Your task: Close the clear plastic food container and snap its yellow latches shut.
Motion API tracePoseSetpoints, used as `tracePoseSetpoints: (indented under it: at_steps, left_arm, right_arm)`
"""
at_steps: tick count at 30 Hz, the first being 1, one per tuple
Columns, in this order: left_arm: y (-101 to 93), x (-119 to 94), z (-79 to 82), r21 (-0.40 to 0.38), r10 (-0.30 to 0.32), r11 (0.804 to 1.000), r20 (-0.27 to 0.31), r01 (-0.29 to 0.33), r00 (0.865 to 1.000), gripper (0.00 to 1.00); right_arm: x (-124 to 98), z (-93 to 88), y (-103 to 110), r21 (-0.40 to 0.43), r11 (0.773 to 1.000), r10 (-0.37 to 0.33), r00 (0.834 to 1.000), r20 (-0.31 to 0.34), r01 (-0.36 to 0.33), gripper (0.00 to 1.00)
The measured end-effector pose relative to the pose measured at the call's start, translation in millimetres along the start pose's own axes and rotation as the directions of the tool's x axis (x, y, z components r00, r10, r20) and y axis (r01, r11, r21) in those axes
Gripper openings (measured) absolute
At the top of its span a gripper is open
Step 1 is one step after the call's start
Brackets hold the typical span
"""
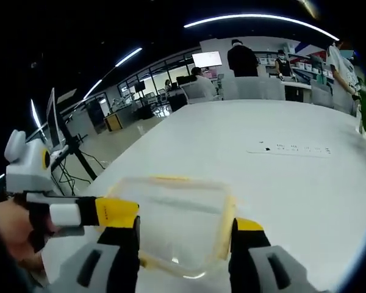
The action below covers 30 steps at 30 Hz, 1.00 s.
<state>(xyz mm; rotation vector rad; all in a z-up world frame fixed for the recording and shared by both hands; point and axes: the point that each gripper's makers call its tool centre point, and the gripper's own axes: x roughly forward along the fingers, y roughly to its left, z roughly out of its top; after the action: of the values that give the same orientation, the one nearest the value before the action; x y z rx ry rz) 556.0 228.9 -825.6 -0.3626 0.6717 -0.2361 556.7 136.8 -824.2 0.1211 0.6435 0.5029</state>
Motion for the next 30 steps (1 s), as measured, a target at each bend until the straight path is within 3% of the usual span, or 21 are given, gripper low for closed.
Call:
tracePoseSetpoints:
  at_steps: [13, 16, 19, 22, 27, 30]
  left_arm:
    - [8.9, 3.0, 8.2, -0.016, 0.015, 1.000, 0.018, -0.015, 1.000, 0.51]
    - [9.5, 3.5, 8.7, -0.027, 0.011, 1.000, 0.021, -0.010, 1.000, 0.52]
    - [12.6, 3.5, 8.8, -0.051, 0.003, 0.999, 0.035, -0.001, 0.999, 0.52]
    - [21.0, 0.2, 10.8, -0.010, 0.050, 0.999, 0.040, -0.049, 0.998, 0.63]
    - [30.1, -7.3, 6.7, -0.023, 0.068, 0.997, 0.056, -0.067, 0.996, 0.71]
    - [39.3, -14.1, 10.0, -0.017, 0.099, 0.995, 0.111, -0.098, 0.989, 0.85]
  right_arm:
    - [5.1, 3.5, 3.5, 0.016, 1.000, -0.009, 1.000, 0.014, 0.009, 0.59]
    - [10.4, -0.5, 9.5, 0.047, 0.998, 0.030, 0.999, -0.012, -0.030, 0.67]
    - [10.3, 0.0, 5.5, 0.085, 0.996, 0.022, 1.000, -0.021, -0.020, 0.67]
    - [9.2, -1.9, 4.5, 0.070, 0.997, 0.019, 1.000, -0.024, -0.018, 0.72]
    - [9.4, -4.4, -4.0, 0.098, 0.995, 0.017, 1.000, -0.005, -0.017, 0.87]
    - [7.7, -0.1, -8.3, 0.114, 0.993, 0.012, 1.000, 0.026, -0.015, 0.96]
